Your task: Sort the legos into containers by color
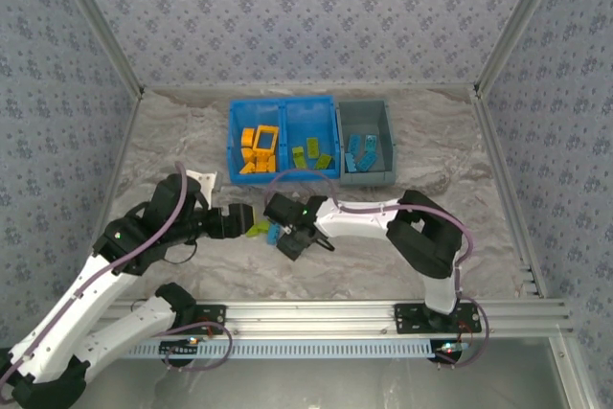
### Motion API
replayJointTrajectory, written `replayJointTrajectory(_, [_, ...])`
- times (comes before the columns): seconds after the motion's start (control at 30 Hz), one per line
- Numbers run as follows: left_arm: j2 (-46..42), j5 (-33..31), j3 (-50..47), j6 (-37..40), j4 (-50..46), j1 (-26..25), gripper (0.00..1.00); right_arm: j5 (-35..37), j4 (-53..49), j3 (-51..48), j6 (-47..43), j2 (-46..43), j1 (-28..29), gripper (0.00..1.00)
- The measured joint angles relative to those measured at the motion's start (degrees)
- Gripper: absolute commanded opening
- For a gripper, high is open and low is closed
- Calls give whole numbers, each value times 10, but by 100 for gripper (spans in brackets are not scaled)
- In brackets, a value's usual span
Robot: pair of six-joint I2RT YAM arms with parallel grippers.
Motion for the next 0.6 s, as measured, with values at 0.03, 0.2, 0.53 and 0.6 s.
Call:
replayJointTrajectory(0.03, [0, 5, -1, -1, 2, 0, 90, -2, 2, 6, 0, 5, -7, 71])
replayJointTrajectory(0.2, [-3, 28, -15, -15, 12, 0, 91, -17, 9, 11, 1, 11, -21, 62])
replayJointTrajectory(0.53, [-36, 53, -43, -52, 12, 0, 91, -33, 40, -25, 31, -9, -25, 52])
replayJointTrajectory(0.6, [-37, 55, -43, -54, 13, 0, 91, -32, 42, -39, 43, -20, -25, 46])
